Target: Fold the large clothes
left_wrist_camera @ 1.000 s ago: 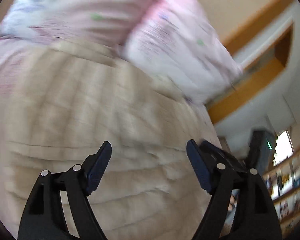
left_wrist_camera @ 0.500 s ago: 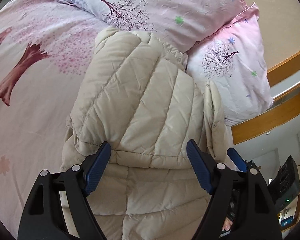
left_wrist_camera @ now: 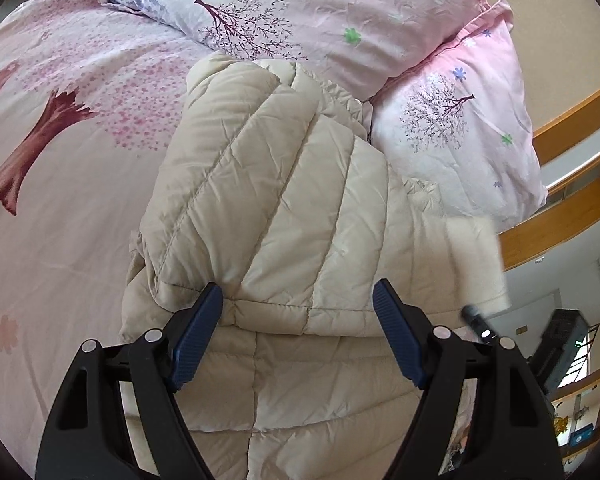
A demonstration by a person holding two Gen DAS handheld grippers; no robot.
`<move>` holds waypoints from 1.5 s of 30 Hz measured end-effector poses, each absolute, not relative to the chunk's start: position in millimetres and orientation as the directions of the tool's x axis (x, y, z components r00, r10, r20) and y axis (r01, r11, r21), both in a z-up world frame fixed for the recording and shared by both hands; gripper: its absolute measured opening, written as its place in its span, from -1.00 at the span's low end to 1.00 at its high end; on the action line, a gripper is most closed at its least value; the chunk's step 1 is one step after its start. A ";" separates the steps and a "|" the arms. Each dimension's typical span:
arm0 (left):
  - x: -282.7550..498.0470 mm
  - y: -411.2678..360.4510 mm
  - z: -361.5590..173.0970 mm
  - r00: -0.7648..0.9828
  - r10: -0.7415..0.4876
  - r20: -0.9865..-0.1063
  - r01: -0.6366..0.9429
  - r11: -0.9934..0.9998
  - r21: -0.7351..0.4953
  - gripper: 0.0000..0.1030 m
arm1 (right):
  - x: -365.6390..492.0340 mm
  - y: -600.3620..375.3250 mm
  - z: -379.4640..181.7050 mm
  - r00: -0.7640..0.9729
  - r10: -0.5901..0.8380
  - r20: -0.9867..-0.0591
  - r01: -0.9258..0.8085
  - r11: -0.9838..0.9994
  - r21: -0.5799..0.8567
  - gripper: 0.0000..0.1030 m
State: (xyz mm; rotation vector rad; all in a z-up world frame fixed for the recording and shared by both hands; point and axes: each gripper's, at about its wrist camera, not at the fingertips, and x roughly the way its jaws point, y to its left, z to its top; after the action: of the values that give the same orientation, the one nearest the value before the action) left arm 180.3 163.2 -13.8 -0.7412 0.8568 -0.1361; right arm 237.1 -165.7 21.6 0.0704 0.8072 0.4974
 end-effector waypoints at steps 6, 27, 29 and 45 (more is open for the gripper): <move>152.9 156.3 9.3 0.693 -0.339 -0.636 -0.120 0.816 -0.566 0.51 | 252.2 -209.9 5.0 0.492 0.583 -0.647 -0.295 0.810 0.506 -0.07; 53.6 192.6 -5.3 0.682 -0.219 -0.697 -0.126 0.904 -0.408 0.88 | 255.2 -232.6 -7.2 0.481 0.587 -0.651 -0.191 0.795 0.576 -0.84; 49.0 194.6 -8.9 0.678 -0.230 -0.698 -0.124 0.900 -0.418 0.88 | 250.2 -232.2 -9.1 0.478 0.584 -0.656 -0.192 0.798 0.571 -0.84; 23.9 180.8 -25.0 0.637 -0.369 -0.677 -0.007 0.875 -0.484 0.62 | 221.8 -268.3 3.4 0.460 0.583 -0.670 -0.262 0.810 0.525 0.10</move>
State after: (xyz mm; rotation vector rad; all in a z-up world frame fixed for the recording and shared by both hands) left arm 23.9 180.8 -25.0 -0.4748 0.8632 -0.2156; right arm 221.8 -268.3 3.4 0.3748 0.9612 0.5348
